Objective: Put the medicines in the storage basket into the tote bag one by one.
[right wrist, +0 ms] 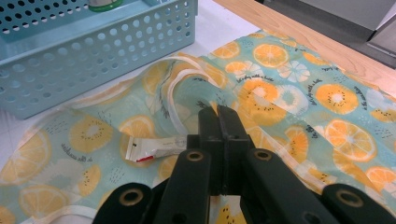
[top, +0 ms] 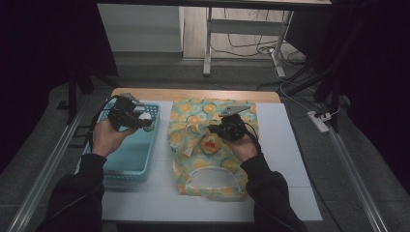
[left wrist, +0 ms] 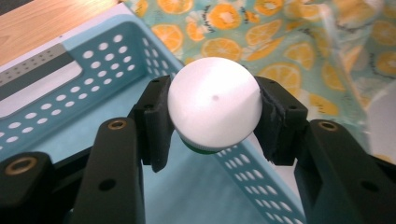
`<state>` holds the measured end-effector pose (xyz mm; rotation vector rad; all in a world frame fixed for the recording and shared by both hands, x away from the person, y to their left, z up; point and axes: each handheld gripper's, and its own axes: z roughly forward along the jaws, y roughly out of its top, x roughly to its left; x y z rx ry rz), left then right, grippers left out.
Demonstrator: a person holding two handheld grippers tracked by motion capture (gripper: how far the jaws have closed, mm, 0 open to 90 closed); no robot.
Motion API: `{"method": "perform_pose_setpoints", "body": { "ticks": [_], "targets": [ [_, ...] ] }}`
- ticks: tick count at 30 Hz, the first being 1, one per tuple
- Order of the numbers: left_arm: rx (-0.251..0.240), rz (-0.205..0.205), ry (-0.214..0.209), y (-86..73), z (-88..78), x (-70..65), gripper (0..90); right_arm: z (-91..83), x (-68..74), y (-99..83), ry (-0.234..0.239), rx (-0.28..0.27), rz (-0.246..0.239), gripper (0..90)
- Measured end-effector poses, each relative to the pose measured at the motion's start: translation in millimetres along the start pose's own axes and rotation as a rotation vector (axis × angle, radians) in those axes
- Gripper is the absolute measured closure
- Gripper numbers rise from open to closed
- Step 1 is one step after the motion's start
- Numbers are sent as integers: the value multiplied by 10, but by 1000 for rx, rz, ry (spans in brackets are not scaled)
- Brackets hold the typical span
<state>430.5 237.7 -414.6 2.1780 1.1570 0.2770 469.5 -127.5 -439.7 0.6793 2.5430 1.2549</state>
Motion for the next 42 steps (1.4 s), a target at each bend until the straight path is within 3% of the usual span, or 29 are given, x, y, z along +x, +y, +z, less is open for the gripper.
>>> {"method": "perform_pose_setpoints", "body": {
  "ticks": [20, 42],
  "targets": [
    [-18, 76, -89, 8, -109, -404, 509, -1, -9, -2, -2, 1, 4, 900],
    [-25, 156, -172, 68, -42, -800, 510, -4, -24, -5, -5, 0, 8, 900]
  ]
}}
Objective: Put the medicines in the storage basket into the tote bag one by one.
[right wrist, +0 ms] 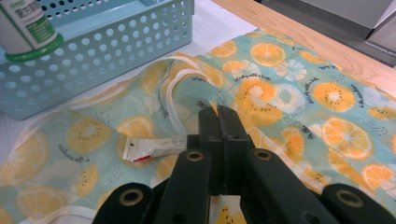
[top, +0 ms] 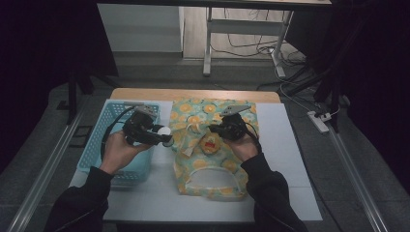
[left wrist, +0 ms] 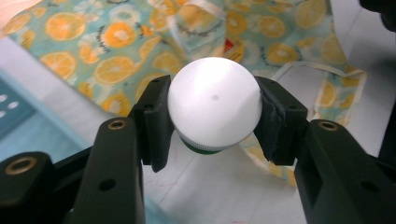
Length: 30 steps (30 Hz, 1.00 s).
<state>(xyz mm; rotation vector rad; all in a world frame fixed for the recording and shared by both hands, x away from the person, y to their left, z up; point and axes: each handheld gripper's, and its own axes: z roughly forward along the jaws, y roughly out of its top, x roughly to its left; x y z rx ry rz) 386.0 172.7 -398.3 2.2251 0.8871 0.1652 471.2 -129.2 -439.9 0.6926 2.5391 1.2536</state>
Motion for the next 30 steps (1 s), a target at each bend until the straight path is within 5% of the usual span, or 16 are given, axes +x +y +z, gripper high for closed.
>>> {"method": "perform_pose_setpoints", "body": {
  "ticks": [18, 30],
  "targets": [
    [25, 86, -84, 232, 451, -313, 509, -18, -14, 7, -6, -8, 8, 900],
    [60, 128, -67, 354, 860, -380, 509, -16, -28, 2, -7, -10, 13, 900]
  ]
}}
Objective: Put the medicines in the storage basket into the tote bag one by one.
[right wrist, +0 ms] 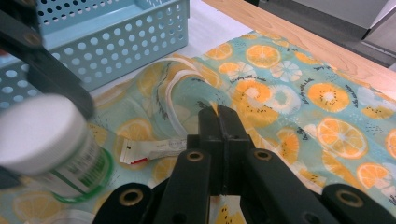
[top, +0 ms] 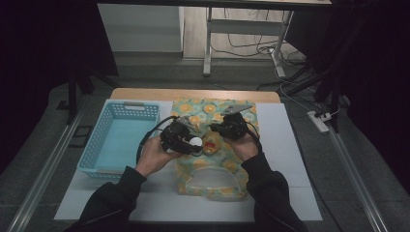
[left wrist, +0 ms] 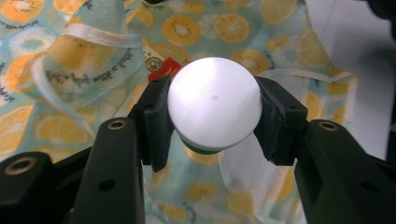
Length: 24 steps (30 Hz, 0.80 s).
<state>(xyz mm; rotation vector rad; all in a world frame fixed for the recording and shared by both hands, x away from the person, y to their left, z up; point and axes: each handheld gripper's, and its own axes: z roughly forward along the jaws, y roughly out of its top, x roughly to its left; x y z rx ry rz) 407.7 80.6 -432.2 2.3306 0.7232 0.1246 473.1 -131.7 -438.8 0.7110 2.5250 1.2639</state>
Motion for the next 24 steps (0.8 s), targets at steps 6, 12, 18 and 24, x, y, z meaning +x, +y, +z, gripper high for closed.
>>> {"method": "perform_pose_setpoints", "body": {
  "ticks": [6, 12, 18, 24],
  "targets": [
    [10, 7, 18, 64, 187, 35, 509, -6, -1, 4, -5, -4, -2, 900],
    [5, 6, 37, 137, 326, 93, 509, -3, -2, 3, -9, -5, -5, 900],
    [17, 7, 59, 184, 469, 144, 508, 1, -15, -6, -13, -6, 1, 900],
    [17, -4, 68, 209, 574, 212, 508, 11, -32, -20, -18, -5, 3, 900]
  ]
}}
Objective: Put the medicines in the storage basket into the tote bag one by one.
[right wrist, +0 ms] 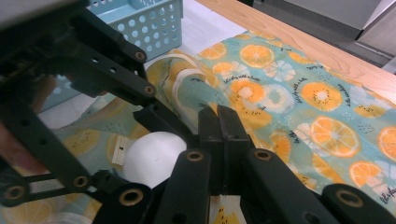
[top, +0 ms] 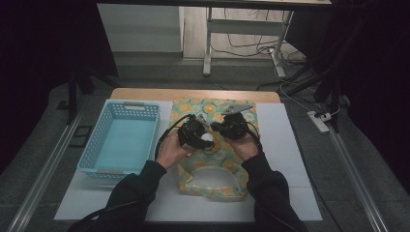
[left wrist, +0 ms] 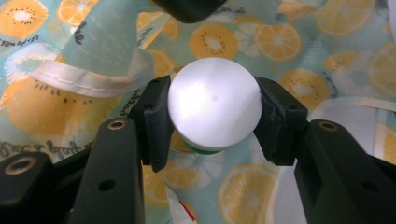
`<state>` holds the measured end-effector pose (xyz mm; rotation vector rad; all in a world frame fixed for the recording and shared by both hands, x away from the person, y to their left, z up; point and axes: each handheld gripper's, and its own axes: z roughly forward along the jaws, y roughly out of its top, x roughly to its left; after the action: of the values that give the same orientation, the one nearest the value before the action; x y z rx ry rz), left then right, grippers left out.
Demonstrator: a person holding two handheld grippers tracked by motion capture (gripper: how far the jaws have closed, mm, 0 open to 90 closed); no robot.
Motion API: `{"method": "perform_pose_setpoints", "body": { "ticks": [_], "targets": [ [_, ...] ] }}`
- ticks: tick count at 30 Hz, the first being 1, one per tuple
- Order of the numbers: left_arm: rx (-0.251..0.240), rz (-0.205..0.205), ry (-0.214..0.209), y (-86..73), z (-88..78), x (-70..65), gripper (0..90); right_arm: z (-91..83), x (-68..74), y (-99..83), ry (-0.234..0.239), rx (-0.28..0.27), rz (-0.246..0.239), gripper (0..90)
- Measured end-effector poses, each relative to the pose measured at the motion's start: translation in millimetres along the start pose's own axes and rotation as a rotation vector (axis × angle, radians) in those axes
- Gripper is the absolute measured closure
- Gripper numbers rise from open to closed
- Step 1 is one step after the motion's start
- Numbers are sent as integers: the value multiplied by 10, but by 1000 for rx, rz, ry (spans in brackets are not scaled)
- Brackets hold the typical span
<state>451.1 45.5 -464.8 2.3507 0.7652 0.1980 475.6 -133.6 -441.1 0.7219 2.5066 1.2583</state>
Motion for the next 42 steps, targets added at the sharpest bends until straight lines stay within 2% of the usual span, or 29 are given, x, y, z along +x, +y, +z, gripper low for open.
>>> {"method": "perform_pose_setpoints", "body": {
  "ticks": [10, 18, 22, 27, 28, 32, 42],
  "targets": [
    [12, -13, 11, 35, 142, 41, 507, 2, -15, -8, -4, 0, 5, 900],
    [-16, -35, 5, 34, 158, 53, 488, 3, -20, -11, -6, -1, 6, 900],
    [-27, -37, -4, 32, 91, 49, 395, -1, -20, -10, -5, -4, 7, 900],
    [-43, -40, -35, -1, -34, 18, 291, -2, -19, -8, -1, -3, 7, 900],
    [-53, -48, -39, -14, -61, 9, 277, -1, -18, -7, 0, -2, 7, 900],
    [-53, -37, -58, -61, -171, -26, 227, 1, -10, -2, 3, 1, 3, 900],
    [-106, -38, -115, -174, -381, -178, 91, 10, 16, 4, 8, 4, -1, 900]
  ]
}}
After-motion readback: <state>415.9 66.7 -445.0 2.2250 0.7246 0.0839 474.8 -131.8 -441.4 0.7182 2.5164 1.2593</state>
